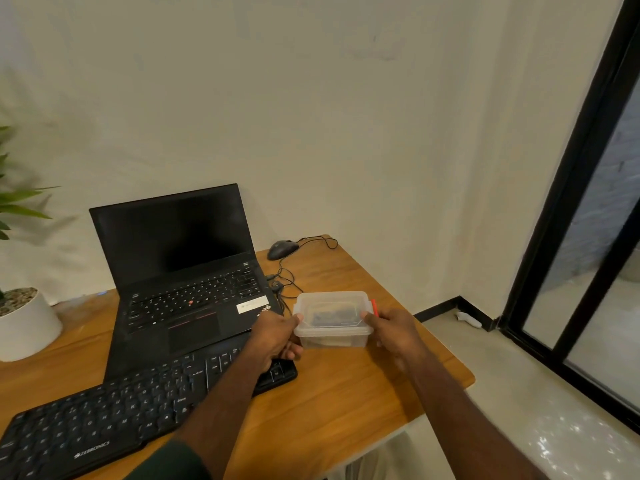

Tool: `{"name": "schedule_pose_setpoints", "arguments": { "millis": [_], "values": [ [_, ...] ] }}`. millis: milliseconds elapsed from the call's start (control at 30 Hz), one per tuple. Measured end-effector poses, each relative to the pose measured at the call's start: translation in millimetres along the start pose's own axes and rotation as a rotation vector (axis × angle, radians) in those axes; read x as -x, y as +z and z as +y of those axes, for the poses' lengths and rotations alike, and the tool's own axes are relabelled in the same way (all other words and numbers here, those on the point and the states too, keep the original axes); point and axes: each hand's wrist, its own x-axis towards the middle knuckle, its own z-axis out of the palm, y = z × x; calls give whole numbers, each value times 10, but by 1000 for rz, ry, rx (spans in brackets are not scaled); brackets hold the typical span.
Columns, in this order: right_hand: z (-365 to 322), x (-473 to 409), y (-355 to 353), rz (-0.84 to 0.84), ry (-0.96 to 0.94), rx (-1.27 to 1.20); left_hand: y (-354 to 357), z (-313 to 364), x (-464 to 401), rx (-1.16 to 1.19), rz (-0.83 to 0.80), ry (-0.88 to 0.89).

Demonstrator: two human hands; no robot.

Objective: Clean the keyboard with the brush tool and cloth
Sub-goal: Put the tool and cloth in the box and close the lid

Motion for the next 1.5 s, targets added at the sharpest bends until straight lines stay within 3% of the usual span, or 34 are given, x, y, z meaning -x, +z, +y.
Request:
{"name": "schedule_pose_setpoints", "arguments": {
  "millis": [167,267,500,567,667,767,1233,1500],
  "values": [
    [-26,-48,55,49,-144,406,0,-38,-38,-50,-10,50],
    [-24,-59,63,61,-190,518,-11,-48,-59,-114,-36,69],
    [76,-24,43,64,-232,437,35,27,5,-27,-110,22],
    [87,-13,49,68,-233,415,69,17,-31,-31,-4,58],
    [89,-6,87,88,-249,424,124,0,-26,-115,277,152],
    [93,10,139,114,-265,416,190,-33,20,-203,335,239],
    [82,25,140,92,-281,426,145,-70,25,-330,326,360],
    [-42,121,153,94,-271,456,77,-89,55,-274,225,314]
  ]
}}
